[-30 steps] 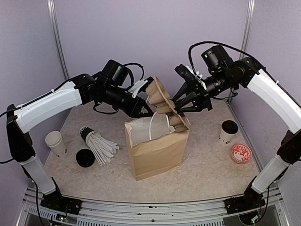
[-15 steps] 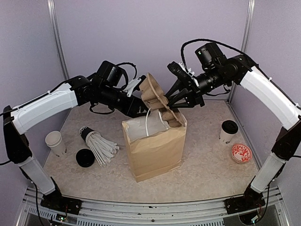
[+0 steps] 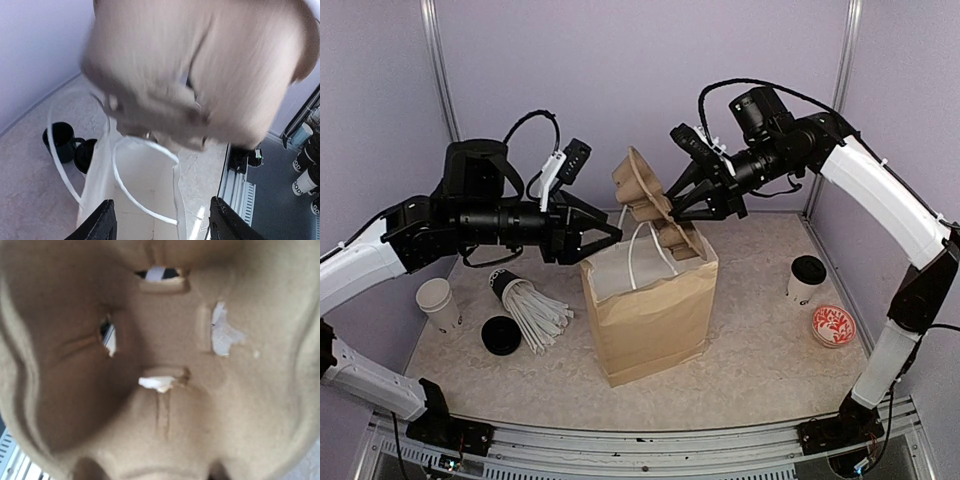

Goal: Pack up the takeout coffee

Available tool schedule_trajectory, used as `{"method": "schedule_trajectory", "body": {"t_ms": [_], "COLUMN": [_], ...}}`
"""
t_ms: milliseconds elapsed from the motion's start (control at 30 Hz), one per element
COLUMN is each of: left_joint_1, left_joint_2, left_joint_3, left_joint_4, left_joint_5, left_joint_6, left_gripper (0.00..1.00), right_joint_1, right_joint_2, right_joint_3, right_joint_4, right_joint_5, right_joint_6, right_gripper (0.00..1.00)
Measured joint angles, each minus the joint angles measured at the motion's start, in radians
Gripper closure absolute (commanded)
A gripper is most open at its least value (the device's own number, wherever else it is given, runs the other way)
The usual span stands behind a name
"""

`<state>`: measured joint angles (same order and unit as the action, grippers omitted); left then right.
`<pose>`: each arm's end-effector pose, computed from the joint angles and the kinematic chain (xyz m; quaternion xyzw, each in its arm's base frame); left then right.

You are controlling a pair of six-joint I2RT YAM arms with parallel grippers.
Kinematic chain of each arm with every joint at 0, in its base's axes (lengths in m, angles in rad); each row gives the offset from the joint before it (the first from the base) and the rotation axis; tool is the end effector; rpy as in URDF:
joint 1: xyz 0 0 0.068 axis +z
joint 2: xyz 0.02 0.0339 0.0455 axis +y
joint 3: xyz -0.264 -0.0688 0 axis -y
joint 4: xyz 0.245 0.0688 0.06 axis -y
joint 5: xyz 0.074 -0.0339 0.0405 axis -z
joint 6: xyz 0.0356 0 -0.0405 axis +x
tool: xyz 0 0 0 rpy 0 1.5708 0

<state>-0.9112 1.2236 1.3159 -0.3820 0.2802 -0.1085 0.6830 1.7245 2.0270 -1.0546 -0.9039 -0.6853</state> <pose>0.1591 -0.2212 0.4132 0.3870 0.6982 -0.3865 0.4619 0.2512 0.2404 0.4391 -0.6563 0.5297 0.4002 0.3585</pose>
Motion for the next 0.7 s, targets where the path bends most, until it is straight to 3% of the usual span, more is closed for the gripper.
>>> {"method": "schedule_trajectory", "body": {"t_ms": [200, 467, 700], "left_joint_1": [-0.028, -0.029, -0.056], "left_joint_2": [0.054, 0.112, 0.160], "left_joint_3": [-0.181, -0.188, -0.189], "left_joint_4": [0.160, 0.298, 0.350], "left_joint_5": [-0.043, -0.029, 0.039], "left_joint_6": [-0.029, -0.052, -0.064], "left_gripper": [0.36, 0.38, 0.47], "right_joint_1": [-0.019, -0.024, -0.057], "right_joint_2": [0.023, 0.024, 0.024], "right_joint_3": [0.024, 0.024, 0.024], "right_joint_4": [-0.002, -0.005, -0.003], "right_joint_5": [-0.019, -0.027, -0.064], "right_joint_6": [0.006, 0.010, 0.026], "right_gripper": [0.81, 0.81, 0.80]}}
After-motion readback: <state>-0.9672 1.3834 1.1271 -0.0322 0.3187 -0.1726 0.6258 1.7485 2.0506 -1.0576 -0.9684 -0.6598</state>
